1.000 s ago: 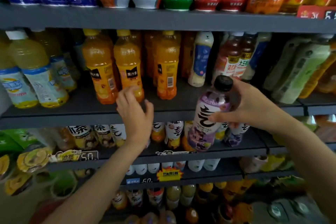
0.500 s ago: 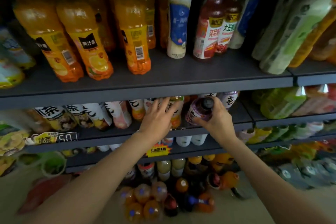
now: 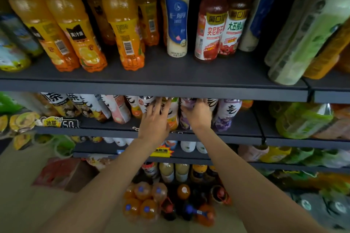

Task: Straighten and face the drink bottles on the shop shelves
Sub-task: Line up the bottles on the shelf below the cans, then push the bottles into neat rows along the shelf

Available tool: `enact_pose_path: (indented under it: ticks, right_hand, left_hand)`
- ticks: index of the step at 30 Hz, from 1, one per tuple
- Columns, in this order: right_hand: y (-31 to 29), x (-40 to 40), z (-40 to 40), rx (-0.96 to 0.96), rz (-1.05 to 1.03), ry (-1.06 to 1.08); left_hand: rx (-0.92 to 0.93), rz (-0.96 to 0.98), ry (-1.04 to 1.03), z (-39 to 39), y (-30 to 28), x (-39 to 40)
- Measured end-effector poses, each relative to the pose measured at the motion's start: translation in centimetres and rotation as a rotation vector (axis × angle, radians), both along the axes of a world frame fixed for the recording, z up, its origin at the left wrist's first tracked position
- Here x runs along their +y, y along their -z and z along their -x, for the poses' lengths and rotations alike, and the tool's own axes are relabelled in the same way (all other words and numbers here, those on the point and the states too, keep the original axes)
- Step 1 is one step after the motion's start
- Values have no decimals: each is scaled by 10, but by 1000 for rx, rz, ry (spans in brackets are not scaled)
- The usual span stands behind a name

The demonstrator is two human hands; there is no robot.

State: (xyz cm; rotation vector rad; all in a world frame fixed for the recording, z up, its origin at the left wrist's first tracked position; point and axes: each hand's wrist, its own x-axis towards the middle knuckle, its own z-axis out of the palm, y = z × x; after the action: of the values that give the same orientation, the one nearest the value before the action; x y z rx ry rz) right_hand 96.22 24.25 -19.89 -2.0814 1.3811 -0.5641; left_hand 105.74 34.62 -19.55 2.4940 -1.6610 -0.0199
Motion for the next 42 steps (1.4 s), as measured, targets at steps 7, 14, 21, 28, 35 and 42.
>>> enact_pose_path:
  ticks: [7,14,21,28,35,42]
  right_hand:
    - [4,10,13,26,122,-31]
    - [-4,19,43,49,91,-61]
    - [-14,9,131,76,192,59]
    - [-31,-17,239,32,247,271]
    - [-35,-70,354,9,282,313]
    - [-18,-123,420,59,214,25]
  left_hand:
    - [30,18,32,13,-5,11]
    - [78,80,133,28,0,18]
    - [107,118,326,80,-24,-6]
    - [100,222,543,161,-57,-60]
    - [133,220,611,260,-38,-124]
    - [76,85,388,337,0,-145]
